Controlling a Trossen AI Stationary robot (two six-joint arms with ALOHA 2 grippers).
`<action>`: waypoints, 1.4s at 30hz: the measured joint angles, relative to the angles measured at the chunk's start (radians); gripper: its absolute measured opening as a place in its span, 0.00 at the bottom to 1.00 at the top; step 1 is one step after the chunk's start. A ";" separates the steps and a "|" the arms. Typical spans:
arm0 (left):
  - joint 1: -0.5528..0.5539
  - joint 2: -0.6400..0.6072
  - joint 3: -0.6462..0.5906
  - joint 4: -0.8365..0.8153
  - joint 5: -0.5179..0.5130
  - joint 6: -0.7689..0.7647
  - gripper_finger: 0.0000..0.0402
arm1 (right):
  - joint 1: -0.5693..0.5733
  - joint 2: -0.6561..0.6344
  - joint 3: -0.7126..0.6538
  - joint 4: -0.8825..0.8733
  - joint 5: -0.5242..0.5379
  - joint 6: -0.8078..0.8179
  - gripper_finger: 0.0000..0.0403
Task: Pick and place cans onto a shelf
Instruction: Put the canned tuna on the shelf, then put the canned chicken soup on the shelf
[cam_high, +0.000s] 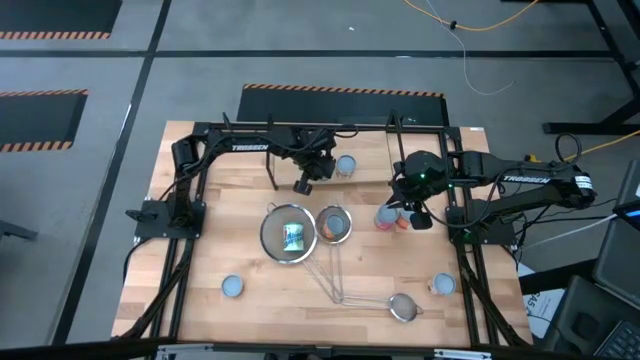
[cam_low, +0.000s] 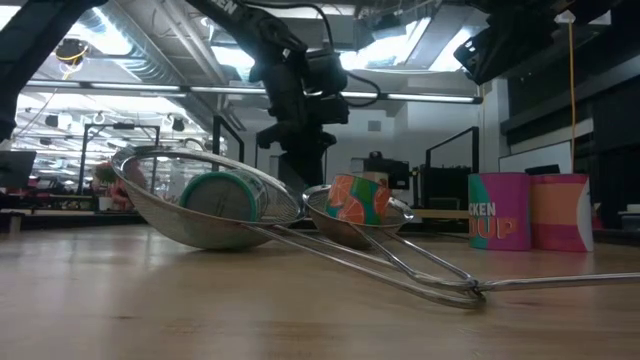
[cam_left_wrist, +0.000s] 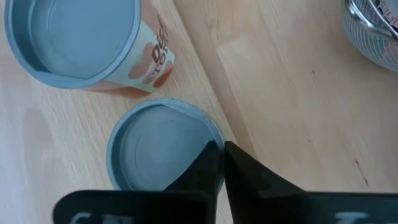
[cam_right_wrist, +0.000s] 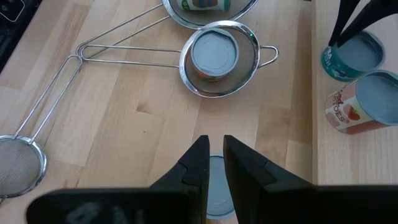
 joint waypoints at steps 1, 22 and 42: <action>0.000 0.000 0.000 0.000 0.000 -0.001 0.05 | 0.000 0.000 0.000 0.000 0.000 0.000 0.13; -0.003 0.000 0.021 -0.036 -0.005 -0.029 0.17 | 0.000 0.000 0.000 0.000 0.000 0.000 0.13; -0.010 -0.002 0.200 -0.296 -0.003 -0.078 0.16 | 0.000 0.000 0.000 -0.001 -0.001 0.008 0.13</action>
